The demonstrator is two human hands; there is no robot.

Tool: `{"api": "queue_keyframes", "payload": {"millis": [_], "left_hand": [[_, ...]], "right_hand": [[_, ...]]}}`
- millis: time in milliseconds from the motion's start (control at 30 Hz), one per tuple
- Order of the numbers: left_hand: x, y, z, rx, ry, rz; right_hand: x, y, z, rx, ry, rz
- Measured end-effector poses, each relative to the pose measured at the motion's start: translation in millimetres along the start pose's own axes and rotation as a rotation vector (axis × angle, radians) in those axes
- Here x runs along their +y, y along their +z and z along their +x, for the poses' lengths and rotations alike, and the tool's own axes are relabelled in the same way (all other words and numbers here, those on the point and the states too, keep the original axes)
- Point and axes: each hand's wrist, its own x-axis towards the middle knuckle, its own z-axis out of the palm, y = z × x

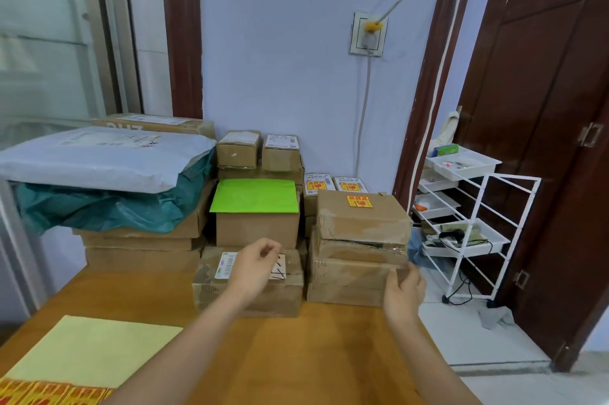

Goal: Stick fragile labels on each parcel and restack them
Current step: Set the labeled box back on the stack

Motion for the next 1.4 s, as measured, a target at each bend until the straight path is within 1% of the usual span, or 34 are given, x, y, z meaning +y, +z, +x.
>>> {"api": "queue_keyframes", "payload": {"millis": [133,267,333,400,467,533,567,600,667,767,833,967,1033,1100,1267,1400], "left_hand": [[-22,-30,-8,0.14,0.01,0.116],[-43,-48,-11,0.217,-0.006,0.144],[-51,-52,-13,0.251,-0.018,0.194],[-57,-56,-14,0.277,-0.047,0.27],[-62,-60,-16,0.301,-0.084,0.316],[-67,-62,-16,0.301,-0.12,0.299],[-70,-63,-16,0.291,-0.138,0.277],[-72,-64,-16,0.277,-0.157,0.247],[-74,-65,-18,0.258,-0.19,0.175],[-72,-64,-21,0.245,-0.205,0.08],[-71,-61,-24,0.244,-0.216,0.02],[-74,-54,-29,0.27,-0.247,-0.108],[-73,-50,-30,0.29,-0.26,-0.141],[-73,-47,-31,0.312,-0.262,-0.161],[-74,-38,-48,0.355,-0.216,-0.192],[-77,-30,-59,0.376,-0.187,-0.223]], "right_hand": [[-1,5,3,-0.048,-0.006,-0.019],[0,5,17,-0.113,-0.004,-0.02],[1,4,19,-0.126,-0.013,-0.01],[1,5,13,-0.069,0.001,-0.021],[1,6,2,0.064,0.02,-0.069],[3,11,-12,0.155,0.017,-0.122],[6,15,-19,0.162,0.002,-0.158],[9,20,-24,0.144,-0.014,-0.193],[14,31,-34,0.05,-0.057,-0.199],[11,49,-50,-0.184,-0.087,-0.068],[4,60,-62,-0.321,-0.095,-0.038],[-8,80,-81,-0.494,-0.084,0.037],[-12,87,-87,-0.529,-0.039,0.125],[-12,92,-90,-0.524,-0.016,0.182],[-6,95,-96,-0.439,0.013,0.202],[-3,89,-99,-0.403,-0.005,0.243]]}}
